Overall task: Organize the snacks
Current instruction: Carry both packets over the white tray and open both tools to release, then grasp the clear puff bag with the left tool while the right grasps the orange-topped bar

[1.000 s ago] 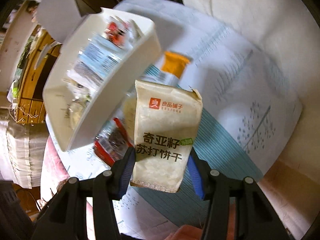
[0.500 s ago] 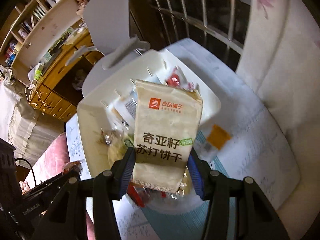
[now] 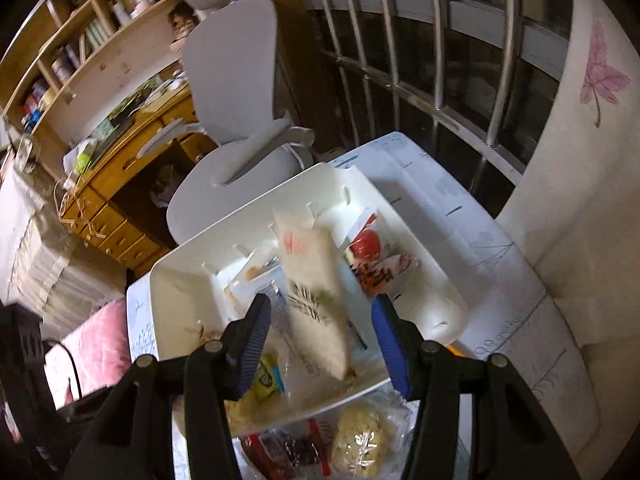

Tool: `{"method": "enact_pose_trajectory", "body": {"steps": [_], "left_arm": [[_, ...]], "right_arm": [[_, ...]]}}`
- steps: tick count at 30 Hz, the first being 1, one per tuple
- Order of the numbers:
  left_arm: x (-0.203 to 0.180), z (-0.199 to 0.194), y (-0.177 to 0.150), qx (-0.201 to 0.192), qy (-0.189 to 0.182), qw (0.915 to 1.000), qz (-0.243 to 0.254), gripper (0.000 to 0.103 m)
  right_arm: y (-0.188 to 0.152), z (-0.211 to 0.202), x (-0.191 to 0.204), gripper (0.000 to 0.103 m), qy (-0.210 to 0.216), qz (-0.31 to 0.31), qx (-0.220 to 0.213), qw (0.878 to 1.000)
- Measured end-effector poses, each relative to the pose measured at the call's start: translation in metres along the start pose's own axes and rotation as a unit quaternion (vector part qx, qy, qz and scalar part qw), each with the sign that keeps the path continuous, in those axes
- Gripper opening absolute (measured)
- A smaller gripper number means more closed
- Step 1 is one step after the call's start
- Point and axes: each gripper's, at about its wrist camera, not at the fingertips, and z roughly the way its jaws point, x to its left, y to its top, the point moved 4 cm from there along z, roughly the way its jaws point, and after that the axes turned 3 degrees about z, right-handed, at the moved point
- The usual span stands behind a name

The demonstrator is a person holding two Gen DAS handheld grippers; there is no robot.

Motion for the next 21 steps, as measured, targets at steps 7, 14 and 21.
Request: {"method": "enact_pose_trajectory", "body": {"steps": [7,14,21], "left_arm": [[-0.004,-0.009,-0.012,0.013,0.021,0.9996,-0.013,0.076],[-0.030,-0.021,-0.035,0.011,0.033,0.9994,-0.004,0.078],[-0.059,-0.018,-0.060,0.010,0.053,0.9984,-0.015,0.078]], "right_arm": [[-0.001,-0.006,-0.021,0.055,0.006,0.025,0.005,1.000],[-0.015,-0.013,-0.042,0.061,0.023,0.020,0.025,0.999],[-0.034,-0.005,-0.075,0.063,0.039,0.024,0.080,0.996]]}}
